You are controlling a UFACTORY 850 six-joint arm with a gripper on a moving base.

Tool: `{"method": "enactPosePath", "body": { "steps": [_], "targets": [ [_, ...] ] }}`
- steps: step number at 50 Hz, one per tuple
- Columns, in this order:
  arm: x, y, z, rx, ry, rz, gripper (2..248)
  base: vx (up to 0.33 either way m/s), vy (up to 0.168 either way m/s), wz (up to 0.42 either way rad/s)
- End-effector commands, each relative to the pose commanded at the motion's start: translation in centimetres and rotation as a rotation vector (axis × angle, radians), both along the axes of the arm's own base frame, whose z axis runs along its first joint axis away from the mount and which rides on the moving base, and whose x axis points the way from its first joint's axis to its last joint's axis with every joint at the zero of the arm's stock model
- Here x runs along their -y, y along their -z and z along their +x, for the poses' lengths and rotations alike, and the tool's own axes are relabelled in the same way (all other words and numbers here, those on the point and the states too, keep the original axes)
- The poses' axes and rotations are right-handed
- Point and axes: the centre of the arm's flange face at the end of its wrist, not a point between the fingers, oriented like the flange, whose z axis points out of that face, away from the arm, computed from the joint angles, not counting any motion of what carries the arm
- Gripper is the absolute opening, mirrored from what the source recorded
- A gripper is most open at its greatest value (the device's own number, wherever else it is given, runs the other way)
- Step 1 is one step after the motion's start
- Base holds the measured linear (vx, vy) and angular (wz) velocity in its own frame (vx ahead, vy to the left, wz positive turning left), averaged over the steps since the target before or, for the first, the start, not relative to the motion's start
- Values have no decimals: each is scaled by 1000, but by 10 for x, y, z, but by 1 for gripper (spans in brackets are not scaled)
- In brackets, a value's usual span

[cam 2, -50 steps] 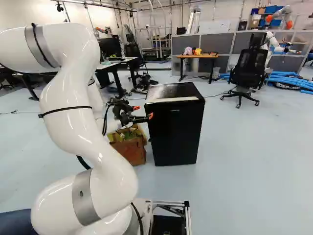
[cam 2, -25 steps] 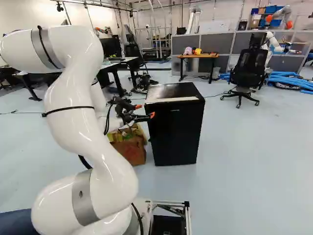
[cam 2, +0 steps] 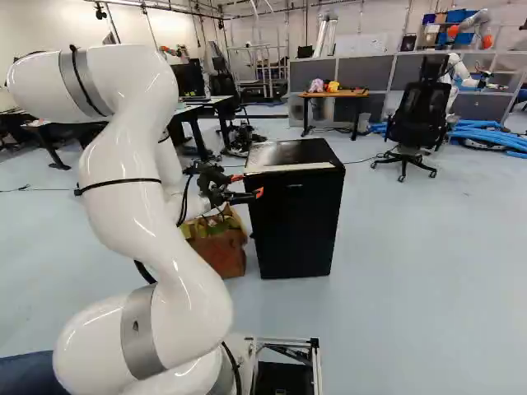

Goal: Grab a drink from the fridge

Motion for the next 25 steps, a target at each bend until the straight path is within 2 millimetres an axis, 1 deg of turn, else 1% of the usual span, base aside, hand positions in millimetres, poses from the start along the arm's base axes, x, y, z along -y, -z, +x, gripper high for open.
{"method": "enactPosePath", "body": {
  "steps": [25],
  "targets": [
    [4, 0, 5, 4, 13, 2, 247, 0, 0, 0]
  ]
}}
